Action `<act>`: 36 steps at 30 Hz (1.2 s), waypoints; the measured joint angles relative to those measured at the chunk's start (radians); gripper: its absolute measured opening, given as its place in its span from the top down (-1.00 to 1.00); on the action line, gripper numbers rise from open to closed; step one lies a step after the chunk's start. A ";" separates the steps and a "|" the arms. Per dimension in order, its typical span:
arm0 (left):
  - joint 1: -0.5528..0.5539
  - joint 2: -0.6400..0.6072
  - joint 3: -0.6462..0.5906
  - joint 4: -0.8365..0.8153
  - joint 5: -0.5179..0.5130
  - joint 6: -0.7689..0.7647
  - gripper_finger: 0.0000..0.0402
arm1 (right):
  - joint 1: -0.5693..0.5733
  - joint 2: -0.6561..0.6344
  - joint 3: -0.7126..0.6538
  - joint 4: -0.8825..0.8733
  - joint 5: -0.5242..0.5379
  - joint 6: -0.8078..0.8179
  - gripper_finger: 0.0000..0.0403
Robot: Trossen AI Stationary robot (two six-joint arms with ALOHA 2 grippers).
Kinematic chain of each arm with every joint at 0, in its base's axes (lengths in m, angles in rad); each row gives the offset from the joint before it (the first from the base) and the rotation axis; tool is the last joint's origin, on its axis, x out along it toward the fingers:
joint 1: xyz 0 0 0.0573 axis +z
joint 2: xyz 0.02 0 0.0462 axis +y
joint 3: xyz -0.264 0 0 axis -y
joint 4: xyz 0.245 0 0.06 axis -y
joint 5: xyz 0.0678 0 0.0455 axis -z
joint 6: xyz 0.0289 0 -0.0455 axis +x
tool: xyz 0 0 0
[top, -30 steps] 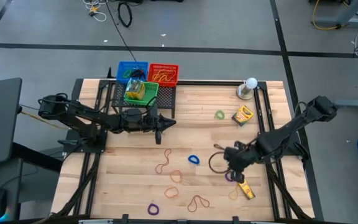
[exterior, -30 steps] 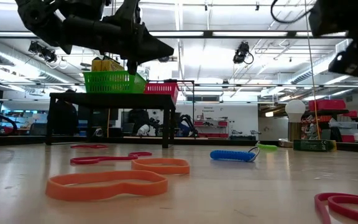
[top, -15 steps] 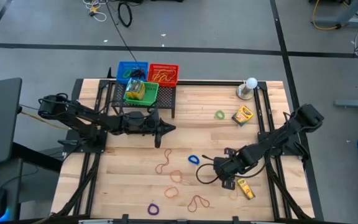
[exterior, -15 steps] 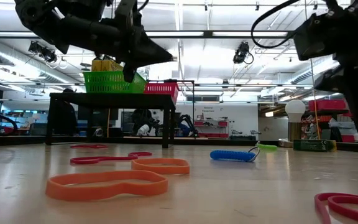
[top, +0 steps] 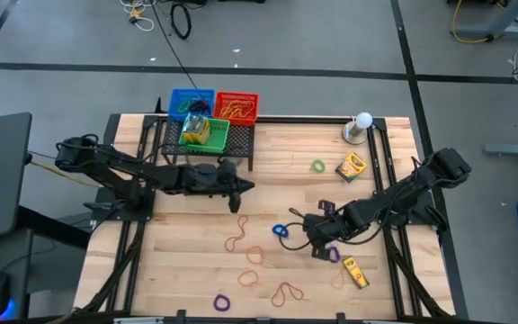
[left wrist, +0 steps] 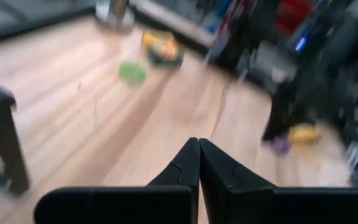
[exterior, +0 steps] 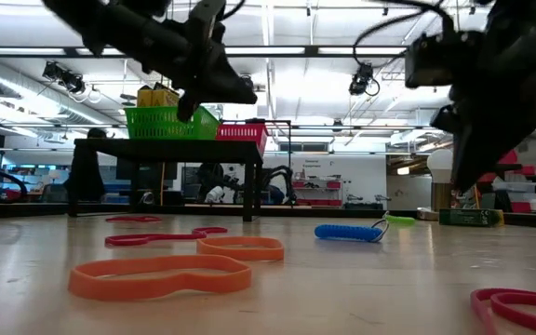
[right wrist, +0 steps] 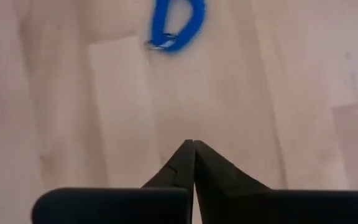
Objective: Pick & Place Office Desk Supplies
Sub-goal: Put the blue spring keychain into the blue bin
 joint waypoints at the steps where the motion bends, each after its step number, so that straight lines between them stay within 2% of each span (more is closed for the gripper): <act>1: -0.009 0.000 0.028 -0.081 -0.011 -0.009 0.97 | -0.011 -0.010 -0.024 0.025 0.002 -0.009 0.96; 5: -0.044 0.002 0.129 -0.394 -0.056 -0.118 0.97 | -0.056 -0.078 -0.150 0.172 0.020 -0.026 0.94; 8: -0.070 0.015 0.179 -0.540 -0.062 -0.216 0.94 | -0.095 -0.148 -0.241 0.270 0.029 -0.042 0.98; 13: -0.134 0.073 0.215 -0.602 -0.063 -0.316 0.84 | -0.142 -0.240 -0.327 0.382 0.009 -0.073 0.95; 17: -0.163 0.117 0.215 -0.596 -0.095 -0.330 0.83 | -0.161 -0.249 -0.338 0.437 -0.047 -0.089 0.96; 22: -0.177 0.155 0.215 -0.549 -0.093 -0.288 0.94 | -0.173 -0.248 -0.337 0.521 -0.074 -0.071 0.96; 25: -0.182 0.163 0.203 -0.494 -0.098 -0.252 0.97 | -0.175 -0.244 -0.306 0.511 -0.071 -0.046 0.92; 32: -0.172 0.167 0.035 -0.063 -0.075 -0.163 0.98 | -0.175 -0.146 -0.117 0.308 -0.048 -0.031 0.89; 36: -0.175 0.167 -0.023 0.002 -0.083 -0.094 0.97 | -0.175 -0.070 -0.028 0.218 -0.045 0.050 0.87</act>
